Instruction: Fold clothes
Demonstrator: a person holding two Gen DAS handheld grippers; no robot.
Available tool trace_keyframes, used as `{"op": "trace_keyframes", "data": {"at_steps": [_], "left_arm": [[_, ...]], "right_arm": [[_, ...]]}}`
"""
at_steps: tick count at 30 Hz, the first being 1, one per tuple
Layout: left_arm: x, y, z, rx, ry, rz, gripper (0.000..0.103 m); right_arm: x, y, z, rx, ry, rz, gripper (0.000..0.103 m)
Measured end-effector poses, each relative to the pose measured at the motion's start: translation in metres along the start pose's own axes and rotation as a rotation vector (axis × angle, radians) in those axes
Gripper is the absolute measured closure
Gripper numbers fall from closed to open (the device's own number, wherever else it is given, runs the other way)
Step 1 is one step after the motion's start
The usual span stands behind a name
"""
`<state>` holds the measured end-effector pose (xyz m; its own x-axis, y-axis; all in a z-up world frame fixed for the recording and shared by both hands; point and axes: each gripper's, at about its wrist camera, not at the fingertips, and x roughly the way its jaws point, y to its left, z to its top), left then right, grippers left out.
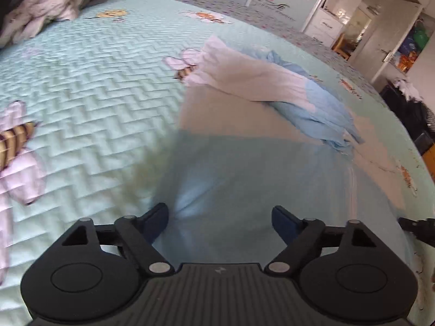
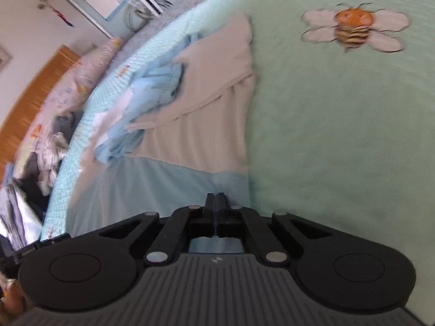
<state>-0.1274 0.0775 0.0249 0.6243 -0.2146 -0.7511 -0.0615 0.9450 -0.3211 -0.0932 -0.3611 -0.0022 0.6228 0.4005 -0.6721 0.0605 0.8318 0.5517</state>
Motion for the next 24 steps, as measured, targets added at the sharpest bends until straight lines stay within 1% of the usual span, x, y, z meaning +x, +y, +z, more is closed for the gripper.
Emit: {"op": "trace_keyframes", "data": {"at_steps": [1,2,3,4,5,6,7,8,9,10,11,12,13,14,15,16,17,18,19,20,21,22,23,24], "left_arm": [[-0.005,0.004,0.000,-0.012,-0.008,0.024,0.031],[-0.011,0.007,0.001,-0.030,-0.021,0.058,0.027],[-0.016,0.010,0.002,-0.048,-0.034,0.091,0.020],[-0.021,0.010,0.003,-0.058,-0.049,0.096,0.019],[-0.027,0.008,0.005,-0.062,-0.067,0.079,0.016],[-0.031,0.005,0.004,-0.062,-0.076,0.035,0.014],[-0.032,0.000,0.002,-0.047,-0.070,-0.029,0.012],[-0.030,-0.006,-0.001,-0.008,-0.049,-0.079,0.007],[-0.022,-0.011,-0.007,0.045,-0.012,-0.075,0.005],[-0.013,-0.012,-0.014,0.094,0.021,-0.019,0.006],[-0.005,-0.010,-0.021,0.136,0.044,0.049,0.013],[-0.003,-0.010,-0.026,0.163,0.047,0.078,0.012],[-0.007,-0.010,-0.029,0.179,0.035,0.076,0.011],[-0.010,-0.009,-0.030,0.176,0.029,0.076,0.011],[-0.014,-0.007,-0.029,0.156,0.024,0.076,0.011],[-0.018,-0.005,-0.027,0.132,0.017,0.075,0.011],[-0.023,-0.004,-0.025,0.110,0.005,0.072,0.011],[-0.030,-0.005,-0.024,0.095,-0.015,0.056,0.011],[-0.035,-0.007,-0.024,0.100,-0.031,0.021,0.009],[-0.039,-0.011,-0.026,0.117,-0.041,-0.022,0.006],[-0.037,-0.014,-0.031,0.151,-0.019,-0.030,0.003],[-0.029,-0.018,-0.037,0.199,0.029,-0.010,0.003],[-0.020,-0.017,-0.043,0.239,0.067,0.032,0.008],[-0.018,-0.015,-0.048,0.273,0.063,0.056,0.007]], "right_arm": [[-0.009,-0.001,-0.001,-0.020,-0.013,-0.027,0.103],[-0.017,0.000,-0.001,-0.043,-0.030,-0.068,0.103],[-0.023,0.004,-0.002,-0.060,-0.048,-0.070,0.092],[-0.028,0.008,-0.002,-0.076,-0.065,-0.055,0.087],[-0.033,0.013,-0.005,-0.097,-0.073,-0.017,0.087],[-0.035,0.021,-0.008,-0.128,-0.068,0.012,0.087],[-0.037,0.027,-0.012,-0.171,-0.057,0.028,0.087],[-0.034,0.034,-0.015,-0.224,-0.036,0.031,0.087],[-0.027,0.033,-0.017,-0.262,-0.012,-0.006,0.087],[-0.019,0.027,-0.019,-0.292,0.013,-0.057,0.087],[-0.011,0.022,-0.020,-0.322,0.037,-0.109,0.103],[-0.013,0.014,-0.020,-0.295,0.031,-0.097,0.103],[-0.020,0.006,-0.019,-0.244,0.016,-0.083,0.103],[-0.025,0.006,-0.019,-0.239,0.001,-0.087,0.098],[-0.030,0.010,-0.022,-0.263,-0.013,-0.093,0.092],[-0.036,0.014,-0.026,-0.279,-0.024,-0.081,0.088],[-0.043,0.018,-0.029,-0.279,-0.031,-0.041,0.087],[-0.049,0.023,-0.033,-0.277,-0.032,0.003,0.087],[-0.055,0.028,-0.039,-0.275,-0.031,0.047,0.086],[-0.059,0.031,-0.045,-0.277,-0.010,0.084,0.085],[-0.063,0.033,-0.053,-0.280,0.018,0.118,0.080],[-0.059,0.034,-0.059,-0.292,0.063,0.121,0.078],[-0.054,0.030,-0.065,-0.316,0.092,0.073,0.077],[-0.049,0.023,-0.072,-0.344,0.112,0.010,0.094]]}}
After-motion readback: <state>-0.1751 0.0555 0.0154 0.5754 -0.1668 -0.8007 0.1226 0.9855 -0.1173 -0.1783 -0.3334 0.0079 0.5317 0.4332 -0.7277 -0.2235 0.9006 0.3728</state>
